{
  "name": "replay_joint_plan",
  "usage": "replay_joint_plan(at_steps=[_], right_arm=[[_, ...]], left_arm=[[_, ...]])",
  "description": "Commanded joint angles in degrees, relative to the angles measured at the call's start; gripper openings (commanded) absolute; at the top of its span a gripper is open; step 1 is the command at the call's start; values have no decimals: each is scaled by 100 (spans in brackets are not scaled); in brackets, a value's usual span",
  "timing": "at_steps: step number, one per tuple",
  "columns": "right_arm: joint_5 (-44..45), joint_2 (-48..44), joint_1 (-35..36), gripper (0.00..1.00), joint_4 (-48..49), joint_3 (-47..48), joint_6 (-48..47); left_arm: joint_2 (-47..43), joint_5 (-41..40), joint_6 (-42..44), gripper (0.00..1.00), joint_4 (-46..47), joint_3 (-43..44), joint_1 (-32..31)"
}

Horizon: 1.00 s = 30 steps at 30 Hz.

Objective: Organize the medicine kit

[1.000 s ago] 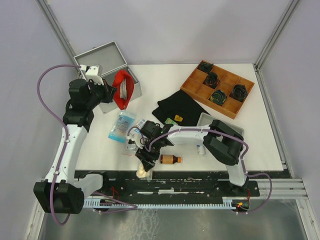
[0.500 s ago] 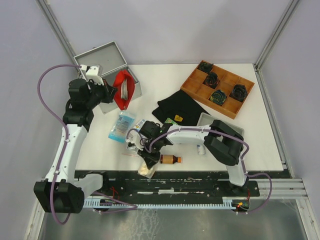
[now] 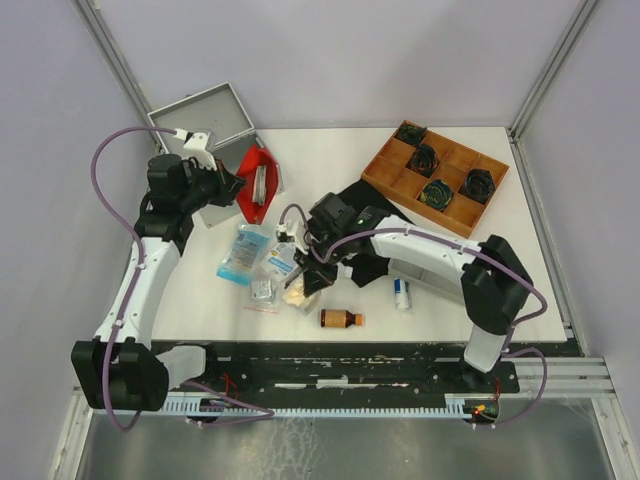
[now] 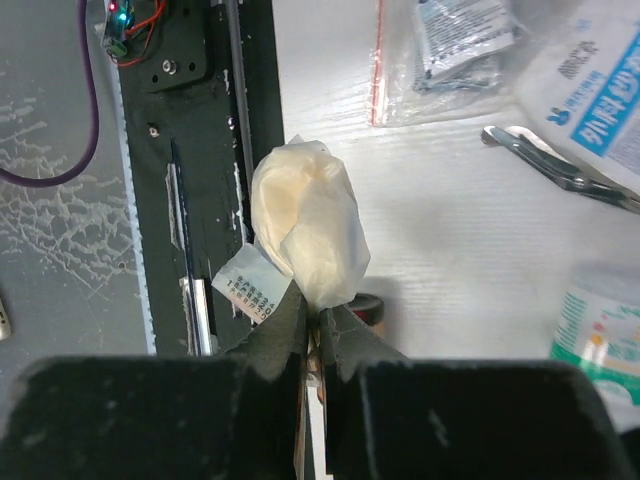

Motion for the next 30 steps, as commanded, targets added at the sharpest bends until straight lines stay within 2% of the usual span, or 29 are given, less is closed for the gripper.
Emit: replay_joint_plan(at_steps=[1,9,14,22,30], right_arm=[[107,-581,-340,6,-175,192,-116],[894,-1339,-911,6,-68,254,251],[1603,-1585,-954,6,-48,722,502],[2780,-1180,-956,6,-387,1860,1004],[3652,-543,-951,4,-727,2445,1429]], left_arm=[[63,-132,-232,3,573,-24,-138],[246,-462,-499,3,692,56,-565],[221,-984,-698,3,701,-19,-1167],[463,-1616,-1114,3,732,-108,-1987],[432,-1711,-1292,3,1040,-346,-2246]])
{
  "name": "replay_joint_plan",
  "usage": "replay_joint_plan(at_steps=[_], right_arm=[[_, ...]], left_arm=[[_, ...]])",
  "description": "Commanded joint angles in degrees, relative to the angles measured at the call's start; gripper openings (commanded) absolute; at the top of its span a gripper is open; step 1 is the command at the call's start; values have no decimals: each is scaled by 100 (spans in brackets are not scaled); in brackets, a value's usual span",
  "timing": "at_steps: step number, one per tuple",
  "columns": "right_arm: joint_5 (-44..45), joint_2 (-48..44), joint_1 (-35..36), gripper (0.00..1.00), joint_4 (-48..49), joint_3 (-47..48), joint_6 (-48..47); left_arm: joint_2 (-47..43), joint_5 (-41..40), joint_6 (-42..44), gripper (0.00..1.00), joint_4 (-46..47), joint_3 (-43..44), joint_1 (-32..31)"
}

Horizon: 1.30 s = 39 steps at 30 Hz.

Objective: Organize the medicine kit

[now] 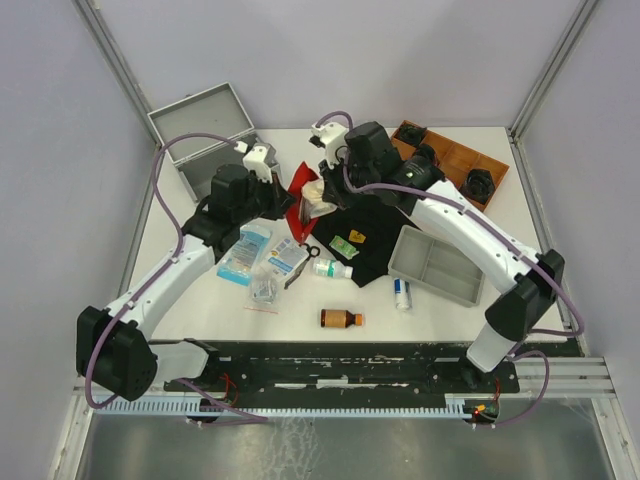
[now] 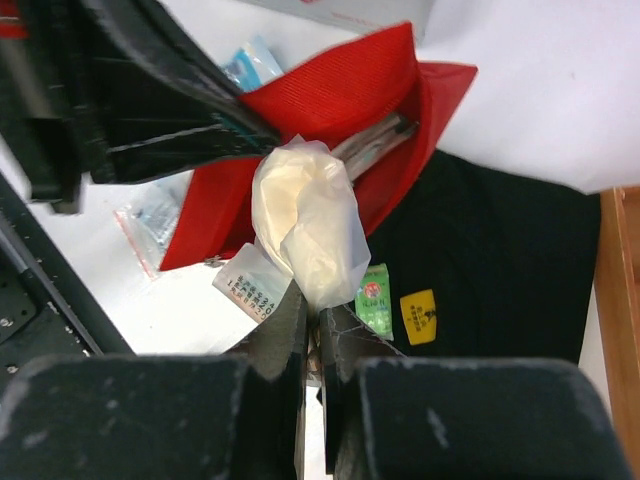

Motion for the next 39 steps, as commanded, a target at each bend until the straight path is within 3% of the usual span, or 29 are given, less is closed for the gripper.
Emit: replay_joint_plan(at_steps=[1,9,15,25,39], right_arm=[[680,419,17,4,-297,477,374],[875,883,14,3,-486,890,651],[996,1044,43,4,-430,941,812],[142,1037,81,10,-44,703,1140],[874,1015,81,21,235,494,848]], left_arm=[[-81,-188,-320,3,600,-106,-95],[-48,-190,-276,3,868,-248,-347],[4,363,-479,3,1275,-438,-369],[33,783,-753,3,1713,-611,-367],[-9,1593,-1196,3,2339,-846,-353]])
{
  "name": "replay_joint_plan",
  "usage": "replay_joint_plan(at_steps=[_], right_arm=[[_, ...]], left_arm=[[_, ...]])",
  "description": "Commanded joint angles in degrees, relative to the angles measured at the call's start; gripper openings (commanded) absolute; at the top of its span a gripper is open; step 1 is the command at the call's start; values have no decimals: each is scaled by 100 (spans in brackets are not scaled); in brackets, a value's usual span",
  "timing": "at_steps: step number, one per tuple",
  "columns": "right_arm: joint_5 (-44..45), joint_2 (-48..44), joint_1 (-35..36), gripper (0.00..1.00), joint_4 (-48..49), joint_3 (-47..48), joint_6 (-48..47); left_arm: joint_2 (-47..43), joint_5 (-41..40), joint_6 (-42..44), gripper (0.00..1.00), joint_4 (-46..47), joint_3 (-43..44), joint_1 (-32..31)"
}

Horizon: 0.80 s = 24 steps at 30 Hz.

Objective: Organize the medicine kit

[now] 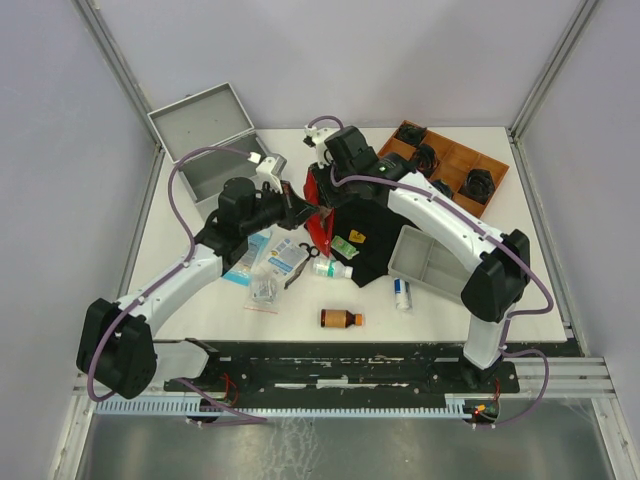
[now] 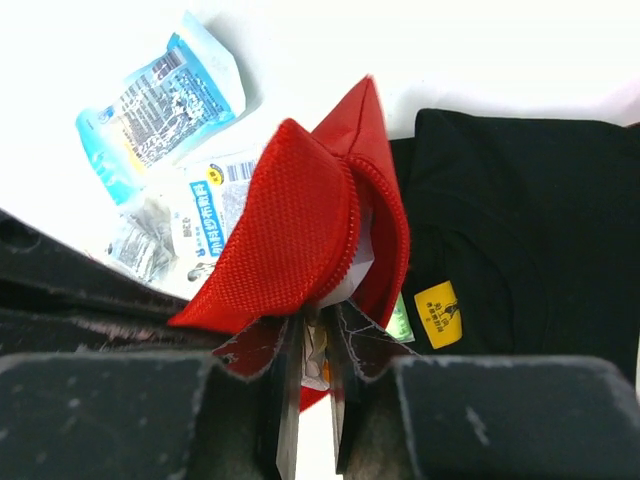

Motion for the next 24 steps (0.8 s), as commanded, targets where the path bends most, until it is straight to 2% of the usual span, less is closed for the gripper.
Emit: replay_joint_plan(at_steps=[1,10,17,24], right_arm=[[276,-89,44,22,516,-18,-161],[-220,-102,37,39,211,128,-489],[-593,-355,41,59,-208,317,-895],[-825,-657,37,64,-292,265,-1098]], left_arm=[[-80,469,-359,3,615,5,-22],[-168,252,-401,3,531,-17,134],[-224,-232,-244,3,211,9,288],[-243,-249,-193,3,192,13,327]])
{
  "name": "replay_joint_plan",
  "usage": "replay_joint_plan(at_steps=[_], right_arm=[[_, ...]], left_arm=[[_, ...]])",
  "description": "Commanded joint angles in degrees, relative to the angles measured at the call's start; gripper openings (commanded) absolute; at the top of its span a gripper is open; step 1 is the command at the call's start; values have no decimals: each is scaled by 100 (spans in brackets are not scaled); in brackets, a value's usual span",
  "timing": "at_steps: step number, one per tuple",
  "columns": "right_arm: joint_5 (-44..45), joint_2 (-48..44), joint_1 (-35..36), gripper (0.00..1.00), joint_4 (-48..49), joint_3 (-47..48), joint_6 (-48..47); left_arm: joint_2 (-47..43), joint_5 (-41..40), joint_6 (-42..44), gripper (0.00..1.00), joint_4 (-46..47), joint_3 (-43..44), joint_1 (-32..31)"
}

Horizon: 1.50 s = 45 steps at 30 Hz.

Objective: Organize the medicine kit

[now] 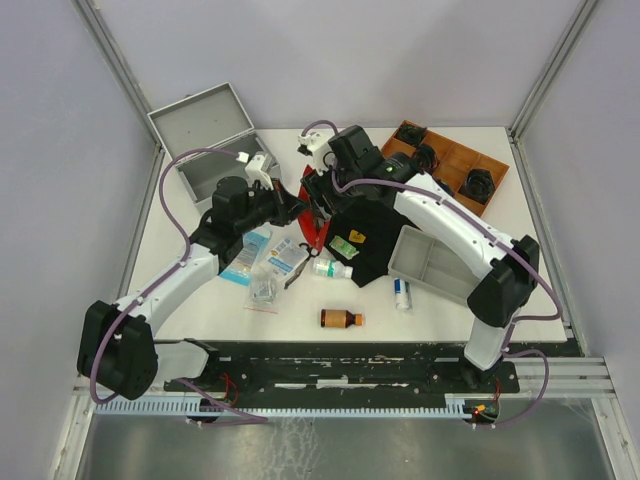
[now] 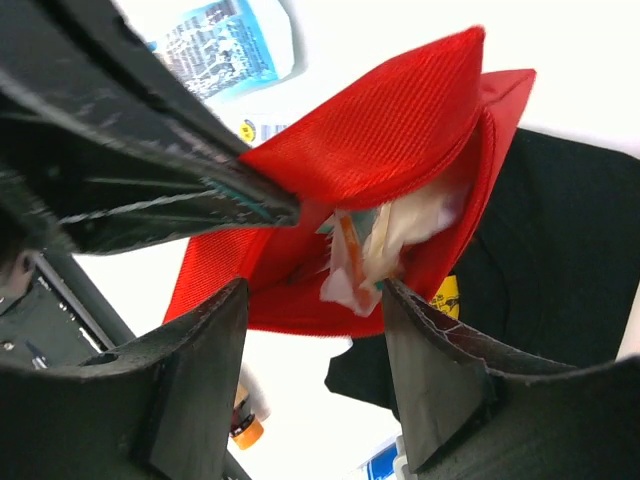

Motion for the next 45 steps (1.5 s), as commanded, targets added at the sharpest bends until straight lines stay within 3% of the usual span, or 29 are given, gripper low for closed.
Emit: replay_joint_plan(at_steps=[1,8,13,18,23,32,45], right_arm=[[-300,-511,30,64,21,241,-226],[-648,-907,26,65,107,-155,-633],[-1604,-1203,26,66,428,-744,-1037],[-2332,-1182,84,66,1378,-1478,-471],[-2338,-628,442,65,1630,-1515,-124],[-2428,516,733,63,2000,-1150,708],[-2543,2021,939,61,1917,-221,859]], left_arm=[[-213,-77,35,3,213,75,27],[-317,-243,217,3,-110,202,245],[-347,-149,351,3,-514,476,754],[-394,-86,347,3,-764,720,1387],[-472,-251,682,3,-1165,1068,1631],[-1108,-738,563,3,-1059,860,2033],[-1345,-865,634,3,-1024,872,2332]])
